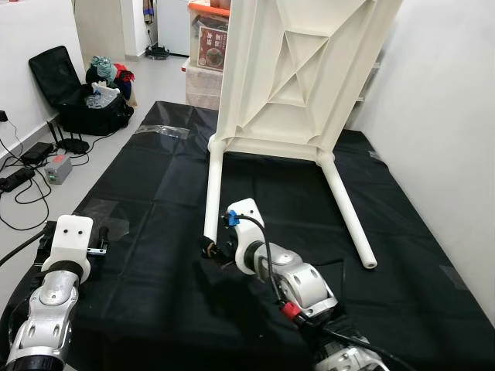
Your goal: Building children table
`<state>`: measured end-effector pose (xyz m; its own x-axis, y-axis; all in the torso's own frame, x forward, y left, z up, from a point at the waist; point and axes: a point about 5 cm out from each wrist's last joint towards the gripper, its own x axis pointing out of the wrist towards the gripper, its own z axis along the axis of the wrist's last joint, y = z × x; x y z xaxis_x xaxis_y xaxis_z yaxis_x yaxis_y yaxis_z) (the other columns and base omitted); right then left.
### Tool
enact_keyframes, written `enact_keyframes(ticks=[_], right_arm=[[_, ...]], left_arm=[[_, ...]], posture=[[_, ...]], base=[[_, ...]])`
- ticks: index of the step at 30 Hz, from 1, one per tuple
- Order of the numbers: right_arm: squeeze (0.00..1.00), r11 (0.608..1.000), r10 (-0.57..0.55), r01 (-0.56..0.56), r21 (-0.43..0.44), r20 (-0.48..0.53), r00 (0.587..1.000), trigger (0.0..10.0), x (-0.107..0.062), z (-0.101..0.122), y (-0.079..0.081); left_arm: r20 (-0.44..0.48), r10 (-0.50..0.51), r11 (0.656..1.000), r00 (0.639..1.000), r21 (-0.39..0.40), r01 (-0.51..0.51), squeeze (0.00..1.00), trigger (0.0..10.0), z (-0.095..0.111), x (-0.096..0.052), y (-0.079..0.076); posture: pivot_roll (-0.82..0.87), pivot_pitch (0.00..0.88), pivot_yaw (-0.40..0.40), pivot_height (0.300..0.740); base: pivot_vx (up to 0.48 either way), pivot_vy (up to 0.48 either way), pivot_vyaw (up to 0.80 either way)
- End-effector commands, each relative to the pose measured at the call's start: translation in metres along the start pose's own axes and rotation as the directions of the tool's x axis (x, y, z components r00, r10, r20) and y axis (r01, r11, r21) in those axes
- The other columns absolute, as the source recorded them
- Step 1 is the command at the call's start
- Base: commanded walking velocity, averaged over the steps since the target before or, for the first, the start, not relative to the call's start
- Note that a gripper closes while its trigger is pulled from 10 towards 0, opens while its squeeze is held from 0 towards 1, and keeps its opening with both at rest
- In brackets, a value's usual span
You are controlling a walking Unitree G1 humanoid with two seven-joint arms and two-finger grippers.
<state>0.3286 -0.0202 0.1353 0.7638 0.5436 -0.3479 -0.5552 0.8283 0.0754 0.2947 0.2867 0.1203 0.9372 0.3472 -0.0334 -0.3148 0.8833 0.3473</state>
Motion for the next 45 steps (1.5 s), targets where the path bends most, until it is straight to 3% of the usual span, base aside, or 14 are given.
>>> enact_keyframes(ticks=[1, 6, 9, 18, 31, 36, 45], right_arm=[[0.85, 1.000, 0.008, -0.008, -0.006, 0.012, 1.000, 10.0, 0.000, 0.007, 0.005], [0.84, 1.000, 0.021, -0.021, -0.010, -0.001, 1.000, 10.0, 0.002, 0.007, 0.015], [0.76, 0.998, -0.011, 0.007, -0.070, -0.059, 0.998, 10.0, 0.011, -0.005, 0.022], [0.75, 0.986, -0.107, 0.089, -0.142, -0.128, 0.986, 10.0, 0.028, -0.020, 0.019], [0.76, 0.996, -0.038, 0.031, -0.087, -0.075, 0.996, 10.0, 0.031, -0.003, 0.039], [0.75, 0.995, 0.079, -0.082, -0.051, -0.051, 0.996, 10.0, 0.029, 0.006, 0.062], [0.75, 0.989, 0.143, -0.146, -0.040, -0.056, 0.988, 10.0, 0.030, 0.002, 0.075]], left_arm=[[-0.004, -0.009, 1.000, 1.000, 0.008, 0.009, 0.00, 10.0, 0.001, 0.000, -0.006], [-0.006, -0.008, 1.000, 1.000, 0.009, 0.008, 0.00, 10.0, 0.001, 0.000, -0.006], [-0.008, -0.013, 1.000, 1.000, 0.011, 0.014, 0.00, 10.0, 0.003, 0.000, -0.007], [0.001, -0.017, 1.000, 1.000, 0.007, 0.017, 0.00, 10.0, 0.006, 0.001, -0.011], [-0.003, -0.012, 1.000, 1.000, 0.009, 0.012, 0.00, 10.0, 0.006, 0.000, -0.011], [-0.005, -0.021, 1.000, 1.000, 0.013, 0.021, 0.00, 10.0, 0.004, -0.001, -0.013], [-0.005, -0.025, 1.000, 1.000, 0.014, 0.025, 0.00, 10.0, 0.004, 0.000, -0.015]], posture=[[0.14, 0.000, -0.159, 0.740], [0.14, 0.000, -0.158, 0.740], [0.14, 0.000, -0.158, 0.740], [0.16, 0.000, -0.170, 0.740], [0.16, 0.000, -0.174, 0.740], [0.16, 0.000, -0.172, 0.740], [0.17, 0.000, -0.171, 0.740]], base=[[0.000, 0.000, 0.00], [0.000, 0.000, 0.00], [0.000, 0.000, 0.00], [0.000, 0.000, 0.00], [0.000, 0.000, 0.00], [0.000, 0.000, 0.00], [0.000, 0.000, 0.00]])
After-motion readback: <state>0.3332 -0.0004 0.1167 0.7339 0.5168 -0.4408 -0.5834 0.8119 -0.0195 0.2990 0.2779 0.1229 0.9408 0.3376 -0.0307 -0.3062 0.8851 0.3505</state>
